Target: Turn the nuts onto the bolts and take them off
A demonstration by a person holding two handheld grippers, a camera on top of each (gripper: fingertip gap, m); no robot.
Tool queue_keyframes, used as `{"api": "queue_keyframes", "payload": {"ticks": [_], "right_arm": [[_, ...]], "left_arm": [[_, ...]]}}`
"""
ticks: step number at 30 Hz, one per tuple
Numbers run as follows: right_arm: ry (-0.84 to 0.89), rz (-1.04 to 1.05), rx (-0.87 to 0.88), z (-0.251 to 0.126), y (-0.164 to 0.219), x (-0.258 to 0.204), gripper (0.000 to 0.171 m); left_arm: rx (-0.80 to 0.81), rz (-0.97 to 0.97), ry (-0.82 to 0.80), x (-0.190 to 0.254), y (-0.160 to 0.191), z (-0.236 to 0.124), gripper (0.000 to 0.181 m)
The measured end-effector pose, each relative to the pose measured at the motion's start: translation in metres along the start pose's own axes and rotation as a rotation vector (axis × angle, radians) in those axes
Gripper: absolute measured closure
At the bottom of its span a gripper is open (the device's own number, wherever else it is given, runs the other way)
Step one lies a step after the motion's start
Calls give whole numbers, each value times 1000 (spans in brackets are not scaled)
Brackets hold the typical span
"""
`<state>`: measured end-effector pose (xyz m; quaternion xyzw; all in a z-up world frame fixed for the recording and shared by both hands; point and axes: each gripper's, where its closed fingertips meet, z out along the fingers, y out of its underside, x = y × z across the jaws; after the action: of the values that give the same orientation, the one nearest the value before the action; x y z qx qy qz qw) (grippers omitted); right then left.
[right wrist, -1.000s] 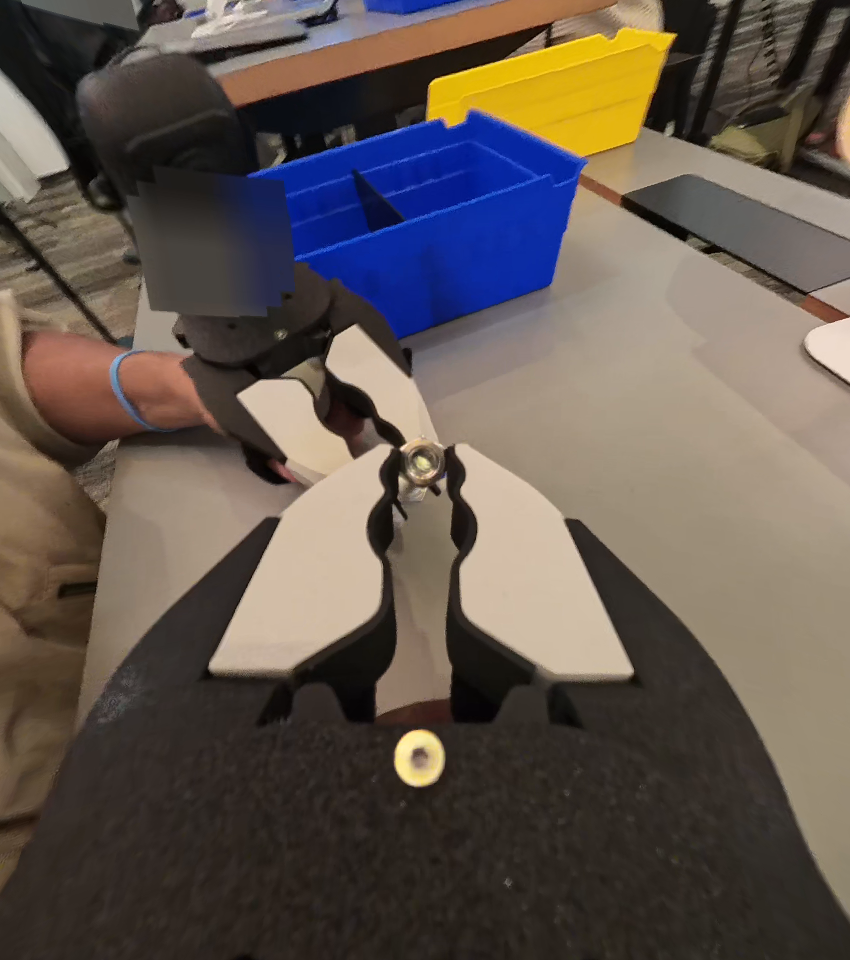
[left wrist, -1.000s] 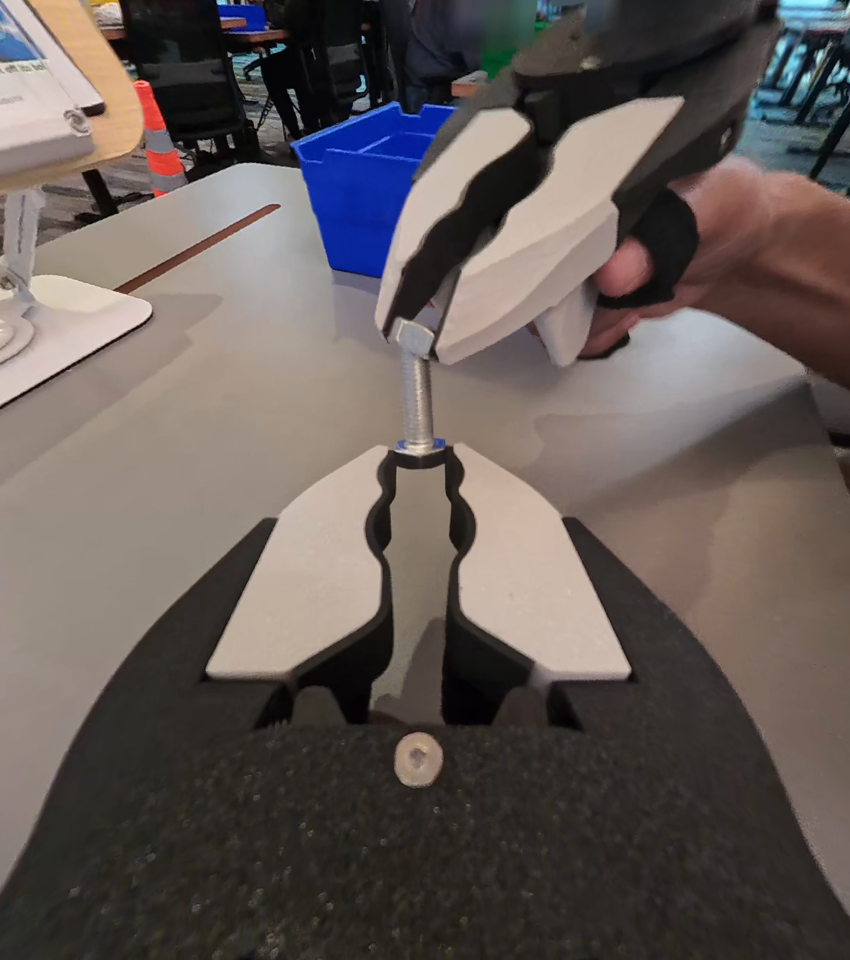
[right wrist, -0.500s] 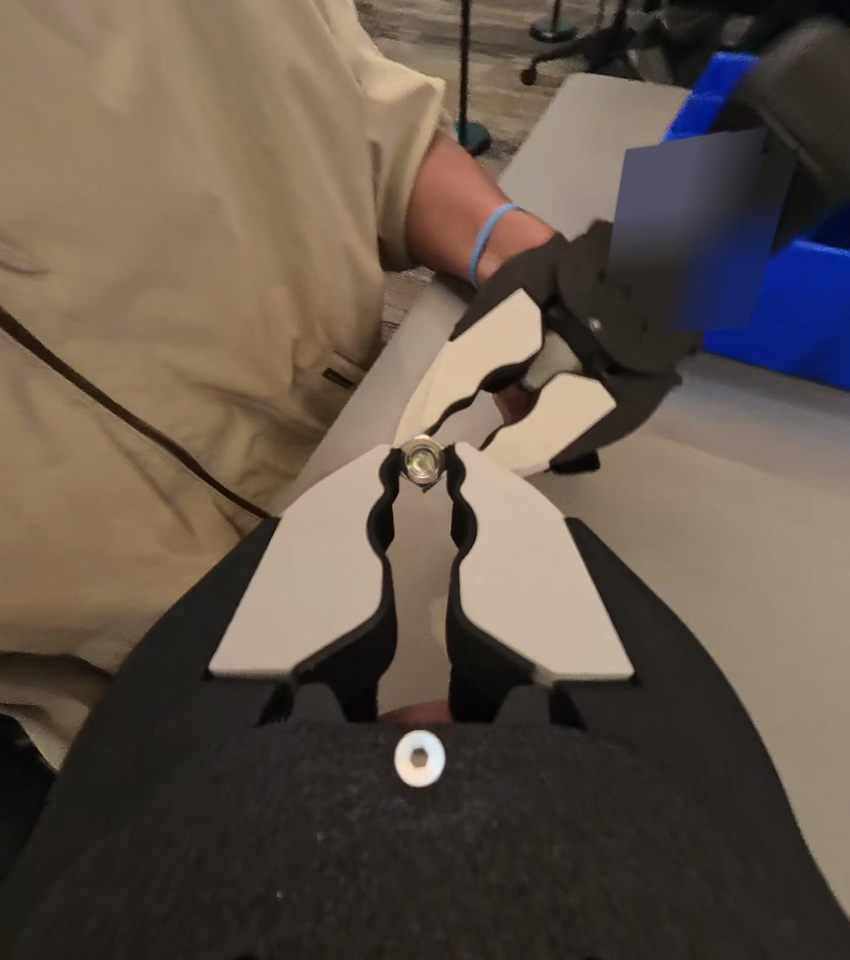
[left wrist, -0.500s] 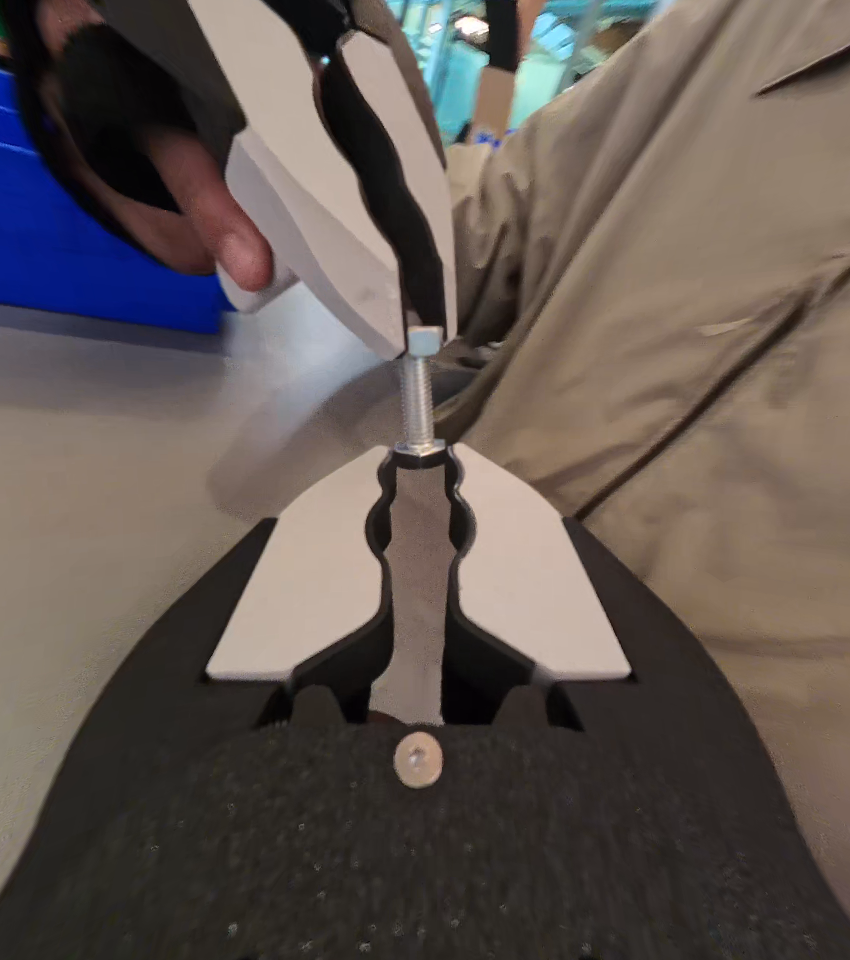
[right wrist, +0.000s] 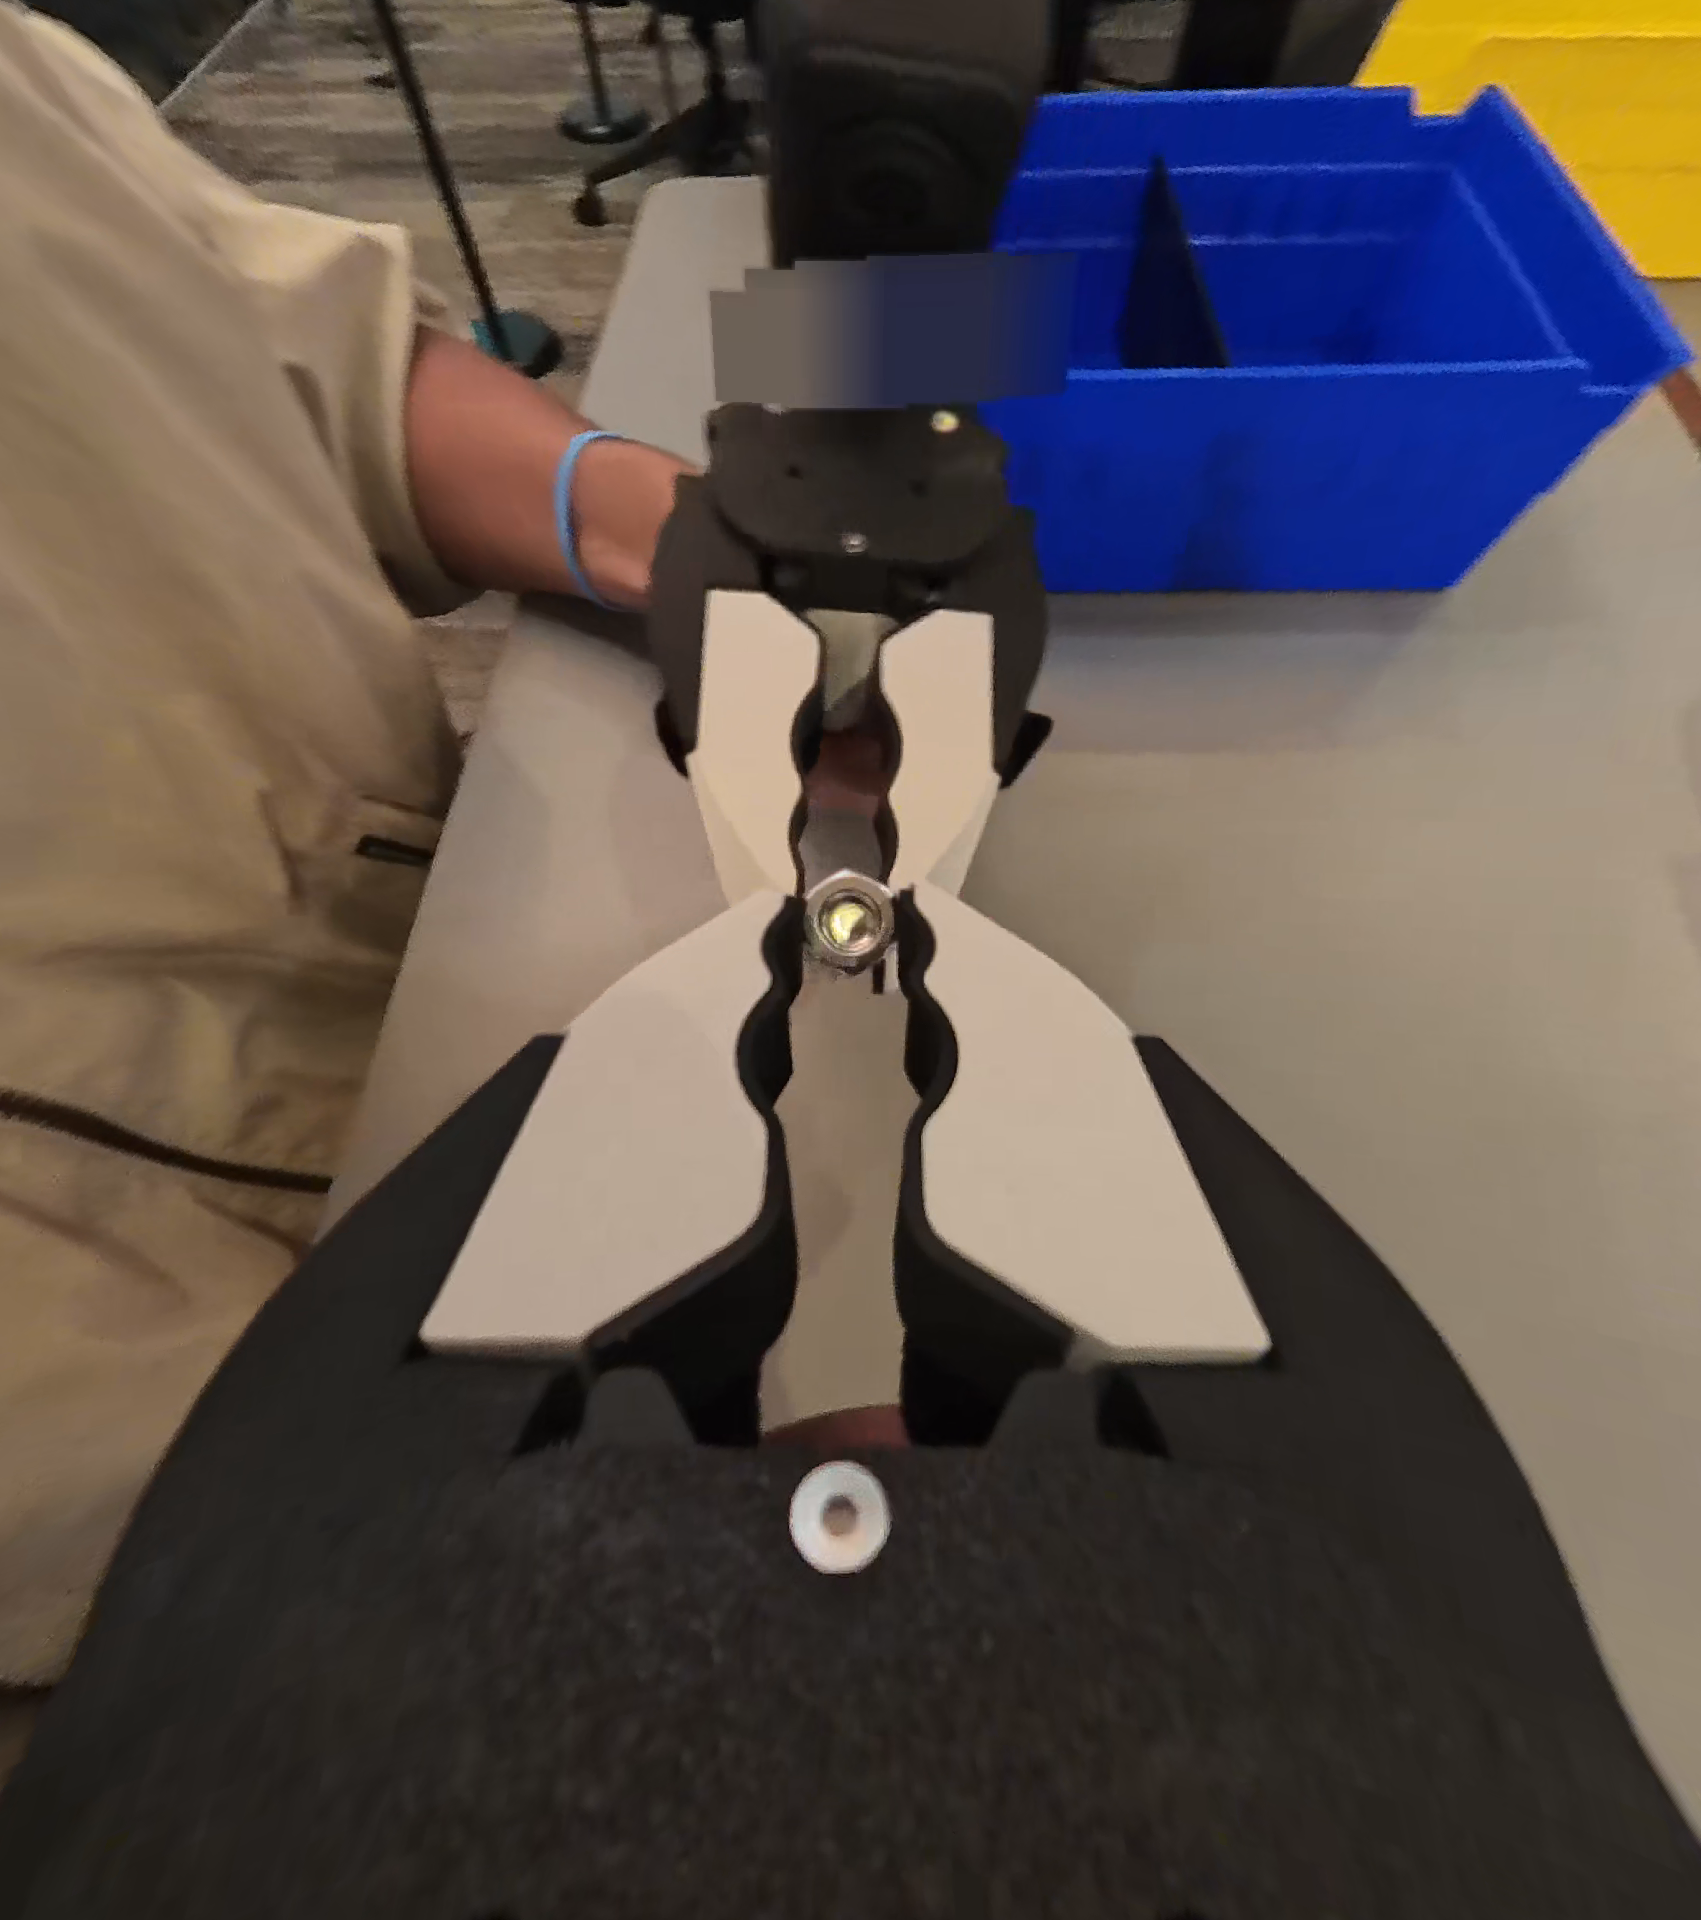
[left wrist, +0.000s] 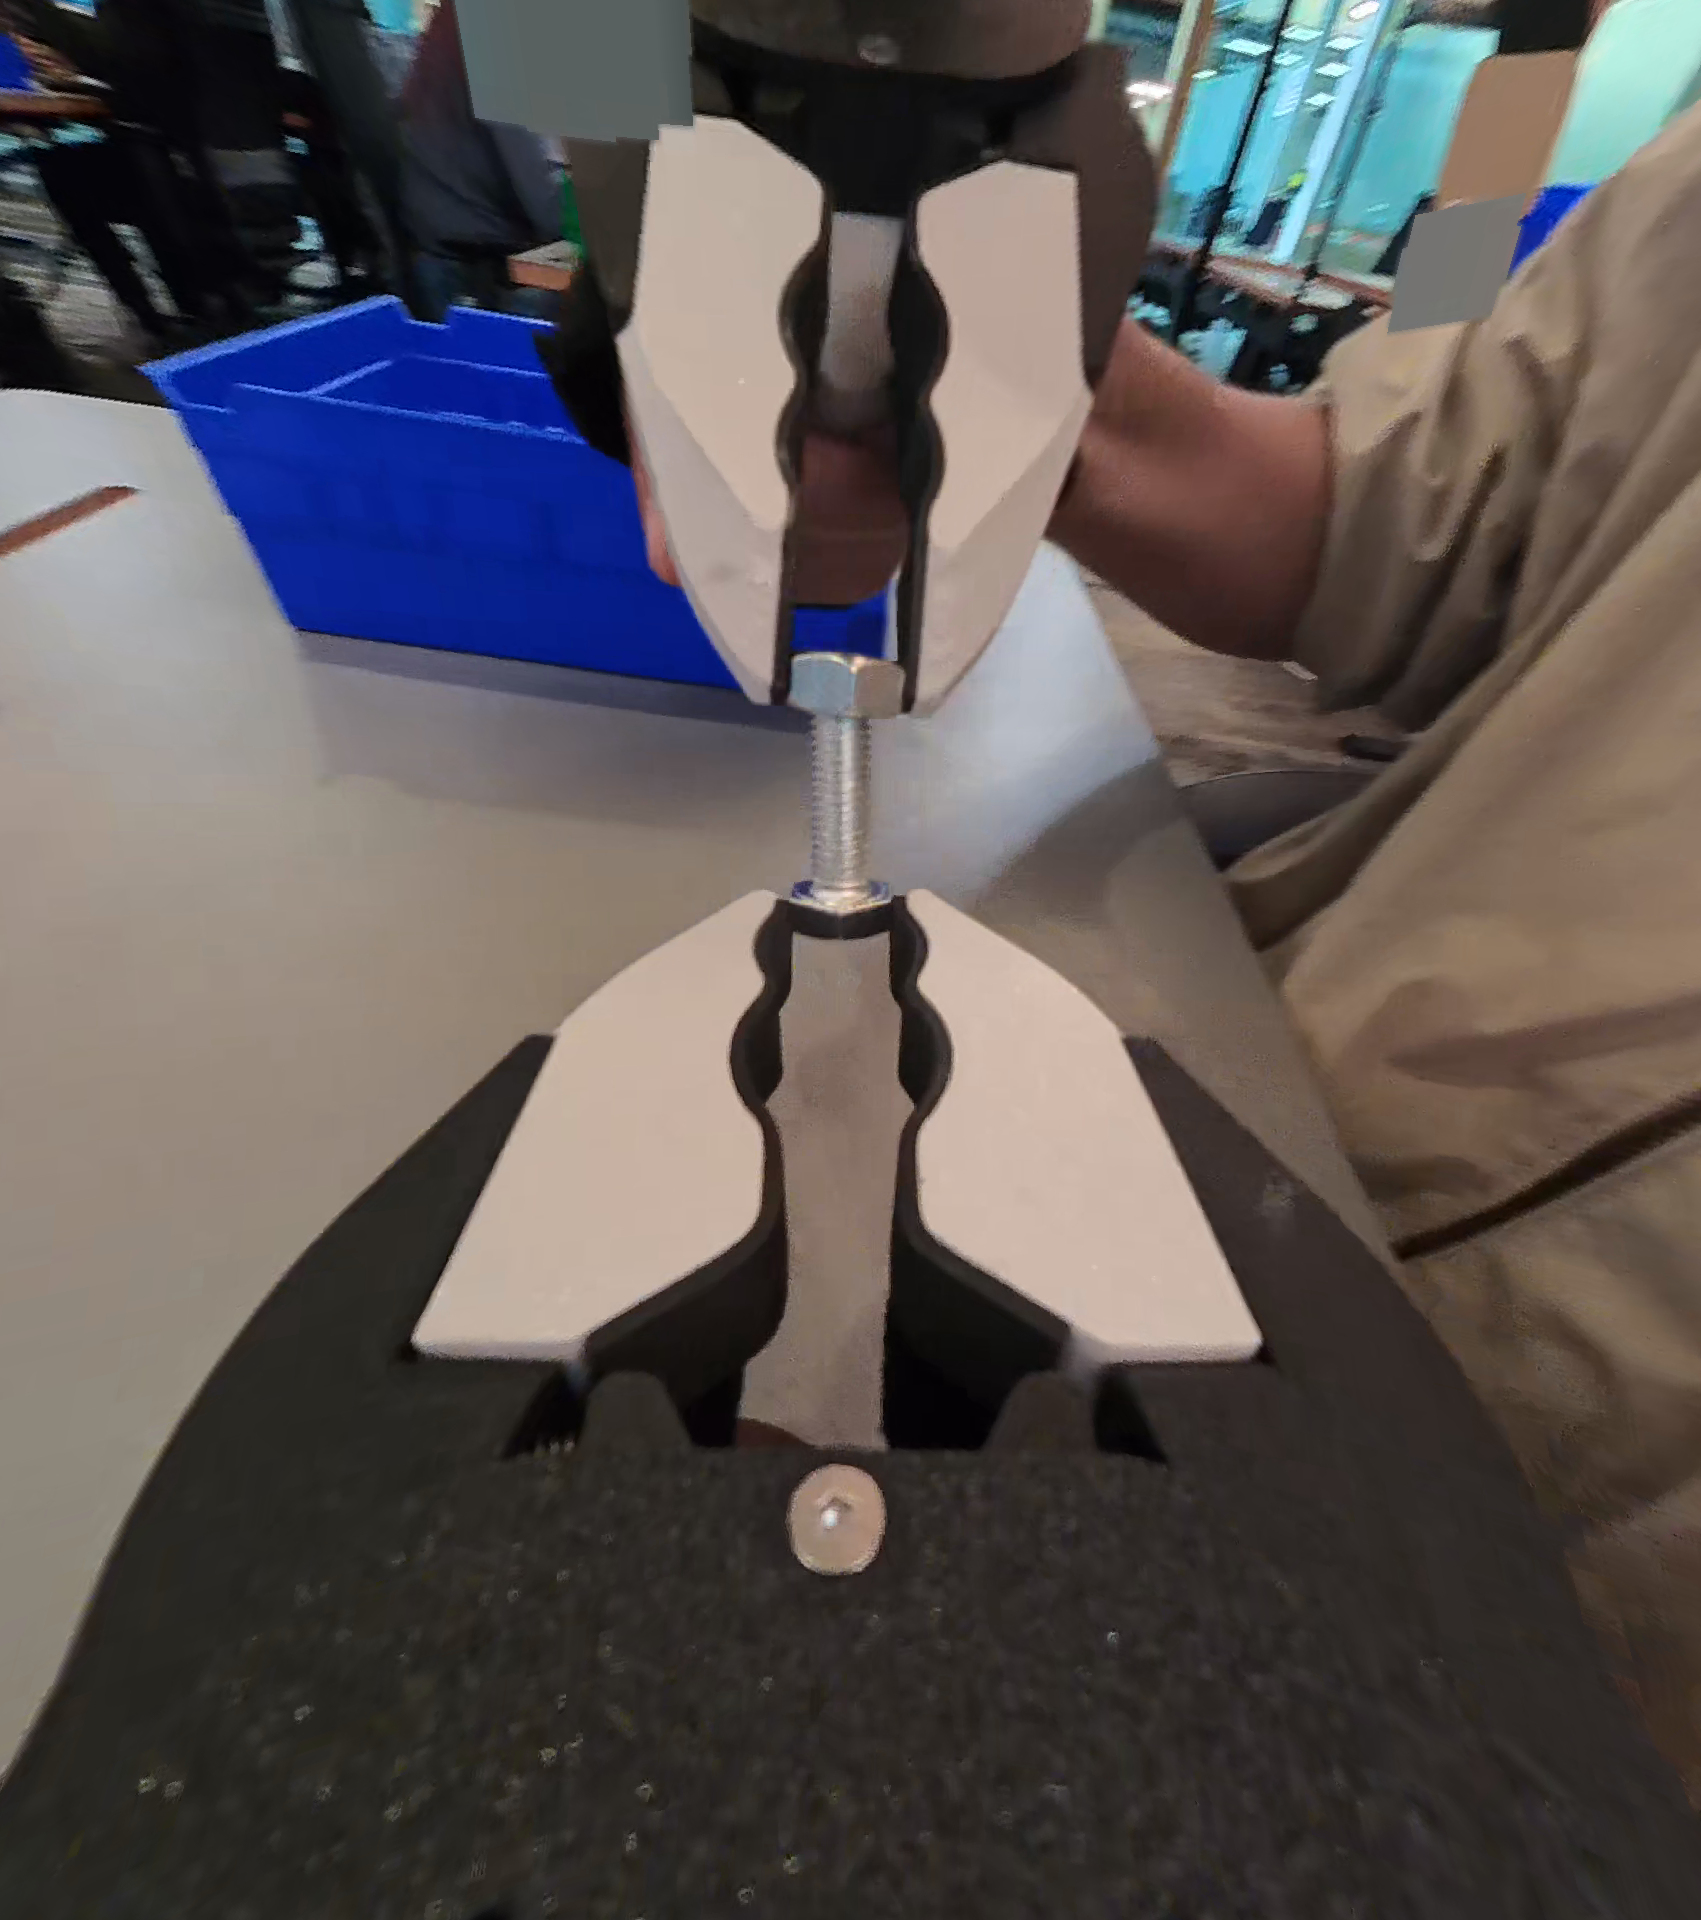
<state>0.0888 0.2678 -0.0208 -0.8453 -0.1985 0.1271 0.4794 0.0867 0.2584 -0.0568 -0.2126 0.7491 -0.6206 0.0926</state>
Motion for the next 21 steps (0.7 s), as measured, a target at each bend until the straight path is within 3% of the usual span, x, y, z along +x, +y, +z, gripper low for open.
{"api": "queue_keyframes", "payload": {"ticks": [12, 21], "right_arm": [[302, 246, 70, 5, 2, 36, 154], [405, 271, 19, 9, 7, 44, 154]], "left_arm": [[-16, 85, -327, -41, 3, -2, 164], [-18, 29, -312, -46, 8, -2, 164]]}}
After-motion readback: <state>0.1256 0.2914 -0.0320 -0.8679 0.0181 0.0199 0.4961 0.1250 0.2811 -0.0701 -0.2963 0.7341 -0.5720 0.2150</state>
